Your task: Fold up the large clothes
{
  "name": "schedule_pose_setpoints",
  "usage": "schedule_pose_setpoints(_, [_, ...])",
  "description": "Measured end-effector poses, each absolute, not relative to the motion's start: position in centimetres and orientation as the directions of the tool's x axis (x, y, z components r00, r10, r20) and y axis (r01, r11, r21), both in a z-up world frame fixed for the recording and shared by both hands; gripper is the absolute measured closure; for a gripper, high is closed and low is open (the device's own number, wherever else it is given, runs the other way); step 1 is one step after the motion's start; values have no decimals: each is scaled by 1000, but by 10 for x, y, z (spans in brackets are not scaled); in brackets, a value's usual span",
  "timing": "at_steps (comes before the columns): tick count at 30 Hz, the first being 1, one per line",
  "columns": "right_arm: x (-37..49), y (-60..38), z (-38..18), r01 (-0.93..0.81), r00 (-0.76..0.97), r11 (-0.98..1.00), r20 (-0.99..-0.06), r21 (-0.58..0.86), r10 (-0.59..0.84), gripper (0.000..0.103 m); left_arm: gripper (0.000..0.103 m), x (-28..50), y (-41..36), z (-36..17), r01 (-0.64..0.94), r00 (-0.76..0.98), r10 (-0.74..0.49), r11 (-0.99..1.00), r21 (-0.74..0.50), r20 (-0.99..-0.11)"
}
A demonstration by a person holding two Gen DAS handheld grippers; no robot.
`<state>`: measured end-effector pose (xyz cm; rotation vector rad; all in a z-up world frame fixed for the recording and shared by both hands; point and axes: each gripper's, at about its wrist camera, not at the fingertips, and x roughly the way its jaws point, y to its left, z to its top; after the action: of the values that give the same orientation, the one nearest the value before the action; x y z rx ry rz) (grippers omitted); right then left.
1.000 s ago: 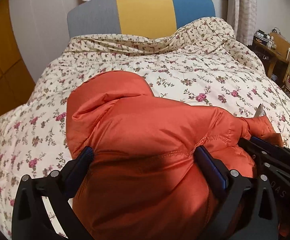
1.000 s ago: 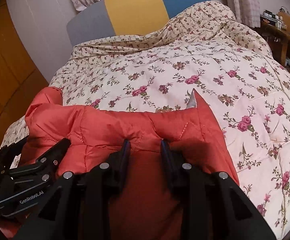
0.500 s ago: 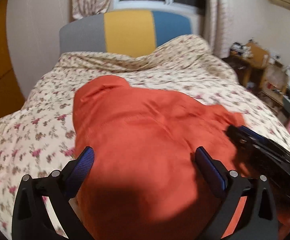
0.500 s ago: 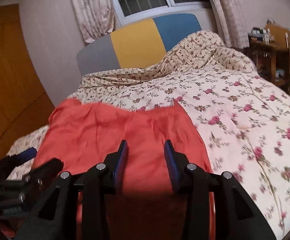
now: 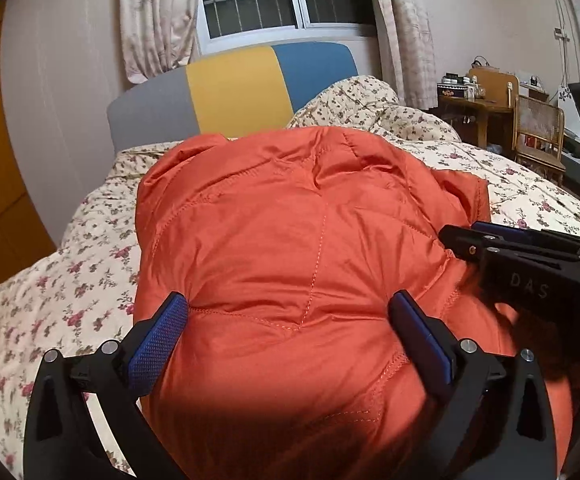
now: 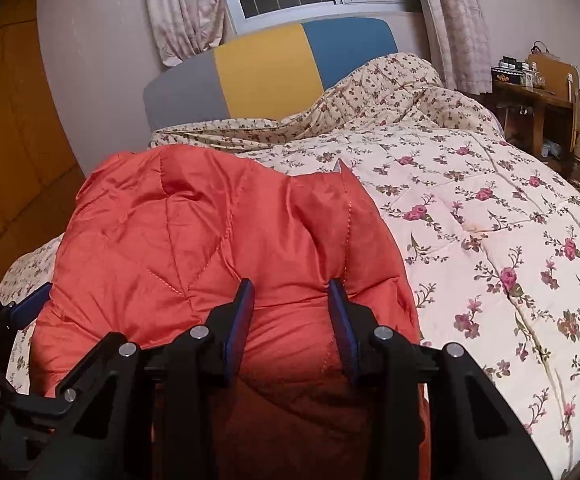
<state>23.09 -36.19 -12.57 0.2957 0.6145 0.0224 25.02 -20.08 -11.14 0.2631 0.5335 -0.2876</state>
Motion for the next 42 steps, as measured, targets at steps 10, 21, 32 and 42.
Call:
schedule_pose_setpoints(10, [162, -356, -100, 127, 828, 944, -557, 305, 68, 63, 3, 192, -184, -101, 381, 813, -279, 919, 105, -511])
schedule_pose_setpoints(21, [121, -352, -143, 149, 804, 946, -592, 287, 53, 63, 3, 181, -198, -122, 441, 786, -269, 875, 200, -557])
schedule_pose_setpoints(32, [120, -367, -98, 116, 796, 915, -587, 387, 148, 41, 3, 188, -162, -79, 408, 747, -306, 912, 44, -590])
schedule_pose_setpoints(42, [157, -364, -71, 117, 747, 919, -643, 378, 169, 23, 3, 237, -108, -70, 250, 700, -300, 953, -172, -648])
